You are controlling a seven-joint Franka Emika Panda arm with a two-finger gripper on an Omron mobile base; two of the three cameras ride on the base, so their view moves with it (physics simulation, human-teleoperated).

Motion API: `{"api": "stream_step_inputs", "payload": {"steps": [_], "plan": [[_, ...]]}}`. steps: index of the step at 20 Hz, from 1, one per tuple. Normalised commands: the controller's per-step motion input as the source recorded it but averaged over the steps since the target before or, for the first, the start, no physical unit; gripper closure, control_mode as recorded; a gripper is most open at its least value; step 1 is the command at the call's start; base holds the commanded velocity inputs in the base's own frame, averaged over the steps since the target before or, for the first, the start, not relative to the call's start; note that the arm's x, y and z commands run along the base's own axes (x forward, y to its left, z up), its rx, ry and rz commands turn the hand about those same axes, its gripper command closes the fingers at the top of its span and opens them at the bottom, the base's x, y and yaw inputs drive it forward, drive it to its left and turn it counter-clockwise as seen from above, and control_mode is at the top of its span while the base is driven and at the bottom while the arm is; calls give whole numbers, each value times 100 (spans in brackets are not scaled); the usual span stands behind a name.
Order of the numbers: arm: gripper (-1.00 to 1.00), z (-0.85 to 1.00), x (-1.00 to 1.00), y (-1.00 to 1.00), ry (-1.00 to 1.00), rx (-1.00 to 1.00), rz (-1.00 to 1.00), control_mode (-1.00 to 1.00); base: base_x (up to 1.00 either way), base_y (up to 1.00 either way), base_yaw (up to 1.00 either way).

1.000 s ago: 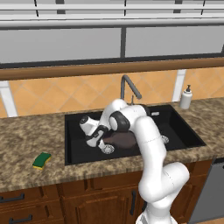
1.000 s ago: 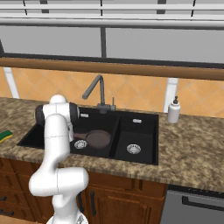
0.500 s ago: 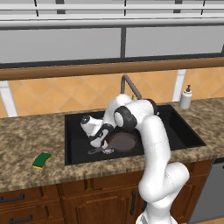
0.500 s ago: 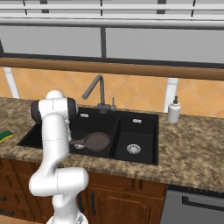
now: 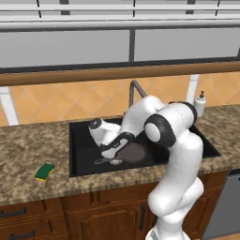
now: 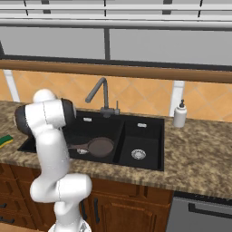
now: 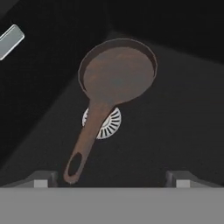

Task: Pick the pan and sponge and place them into the sink. Then turn on the water.

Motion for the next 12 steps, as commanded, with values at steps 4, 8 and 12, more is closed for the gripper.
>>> {"api": "stream_step_inputs", "payload": {"steps": [4,8,12], "plan": [[-100,100,-84,4,2,20,13,-100,0,0,0],[-100,100,-47,0,10,22,14,-100,0,0,0],[-100,100,-19,3,21,12,21,-100,0,0,0]]}}
